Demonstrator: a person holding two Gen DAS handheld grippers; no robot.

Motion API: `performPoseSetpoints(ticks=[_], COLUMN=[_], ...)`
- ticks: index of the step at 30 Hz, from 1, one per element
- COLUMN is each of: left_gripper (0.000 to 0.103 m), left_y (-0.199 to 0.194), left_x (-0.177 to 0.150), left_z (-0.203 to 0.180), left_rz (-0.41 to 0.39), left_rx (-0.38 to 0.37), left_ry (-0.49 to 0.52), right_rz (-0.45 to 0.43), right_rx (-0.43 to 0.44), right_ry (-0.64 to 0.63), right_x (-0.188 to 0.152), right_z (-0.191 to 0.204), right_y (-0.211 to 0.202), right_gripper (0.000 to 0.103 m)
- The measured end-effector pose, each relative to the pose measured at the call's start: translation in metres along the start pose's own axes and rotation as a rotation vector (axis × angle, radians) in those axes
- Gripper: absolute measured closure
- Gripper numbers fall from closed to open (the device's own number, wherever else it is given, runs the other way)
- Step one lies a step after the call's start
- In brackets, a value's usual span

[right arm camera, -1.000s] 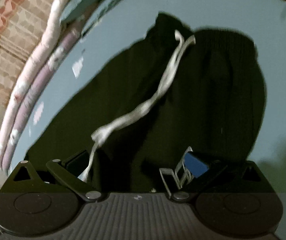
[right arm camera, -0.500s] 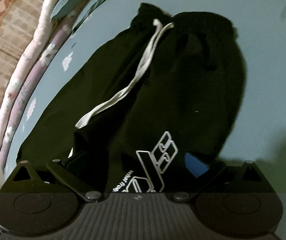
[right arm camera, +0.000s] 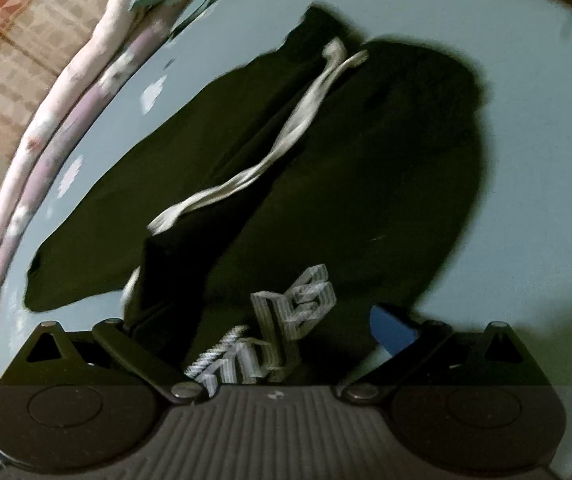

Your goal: Fold clothes

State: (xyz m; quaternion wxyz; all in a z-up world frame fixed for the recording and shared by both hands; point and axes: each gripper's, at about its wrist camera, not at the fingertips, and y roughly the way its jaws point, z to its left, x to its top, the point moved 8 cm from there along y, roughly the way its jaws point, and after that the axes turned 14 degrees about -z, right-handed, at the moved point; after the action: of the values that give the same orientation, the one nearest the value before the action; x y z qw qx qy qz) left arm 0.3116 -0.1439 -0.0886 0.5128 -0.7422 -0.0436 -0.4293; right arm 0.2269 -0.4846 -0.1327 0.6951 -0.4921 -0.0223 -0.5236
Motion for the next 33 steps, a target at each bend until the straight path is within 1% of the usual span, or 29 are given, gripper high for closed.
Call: performPoseSetpoints(ticks=[2, 5, 6, 9, 12, 13, 18, 20, 22, 27, 28, 30, 31, 32, 33], left_gripper=[0.033, 0.033, 0.033, 0.033, 0.034, 0.034, 0.034, 0.035, 0.035, 0.037, 0.053, 0.08, 0.081, 0.087, 0.09], left_y=[-0.001, -0.004, -0.007, -0.017, -0.029, -0.033, -0.042, -0.04, -0.036, -0.023, -0.02, -0.015, -0.012, -0.012, -0.015], left_x=[0.0, -0.003, -0.005, -0.011, -0.02, -0.024, -0.046, -0.054, -0.061, -0.077, -0.079, -0.075, -0.072, -0.067, -0.06], left_z=[-0.009, -0.021, -0.025, -0.037, -0.052, -0.056, -0.077, -0.081, -0.086, -0.096, -0.097, -0.097, -0.097, -0.096, -0.091], left_rz=[-0.009, -0.026, -0.033, -0.043, -0.032, -0.029, -0.055, -0.061, -0.085, -0.136, -0.145, -0.155, -0.157, -0.161, -0.165], left_rx=[-0.026, -0.065, -0.085, -0.177, -0.305, -0.347, -0.485, -0.508, -0.527, -0.561, -0.56, -0.549, -0.542, -0.541, -0.55], left_ry=[0.046, 0.146, 0.182, 0.293, 0.404, 0.442, 0.621, 0.685, 0.753, 0.896, 0.912, 0.913, 0.906, 0.88, 0.823], right_rz=[-0.045, -0.105, -0.124, -0.171, -0.21, -0.216, -0.221, -0.217, -0.22, -0.245, -0.25, -0.251, -0.25, -0.249, -0.248], right_rx=[-0.048, -0.109, -0.141, -0.214, -0.272, -0.281, -0.269, -0.265, -0.262, -0.289, -0.295, -0.312, -0.318, -0.322, -0.325], right_ry=[0.003, 0.012, 0.021, 0.063, 0.115, 0.129, 0.155, 0.15, 0.152, 0.188, 0.196, 0.201, 0.2, 0.197, 0.191], right_x=[0.006, 0.009, 0.009, 0.001, -0.013, -0.019, -0.057, -0.07, -0.081, -0.102, -0.105, -0.111, -0.112, -0.112, -0.111], right_z=[-0.015, -0.035, -0.043, -0.062, -0.076, -0.076, -0.06, -0.05, -0.041, -0.03, -0.028, -0.024, -0.021, -0.02, -0.018], right_y=[-0.018, -0.044, -0.052, -0.075, -0.098, -0.102, -0.113, -0.114, -0.117, -0.131, -0.133, -0.136, -0.137, -0.138, -0.139], right_gripper=[0.0, 0.0, 0.0, 0.0, 0.0, 0.0, 0.0, 0.0, 0.0, 0.0, 0.0, 0.0, 0.0, 0.0, 0.0])
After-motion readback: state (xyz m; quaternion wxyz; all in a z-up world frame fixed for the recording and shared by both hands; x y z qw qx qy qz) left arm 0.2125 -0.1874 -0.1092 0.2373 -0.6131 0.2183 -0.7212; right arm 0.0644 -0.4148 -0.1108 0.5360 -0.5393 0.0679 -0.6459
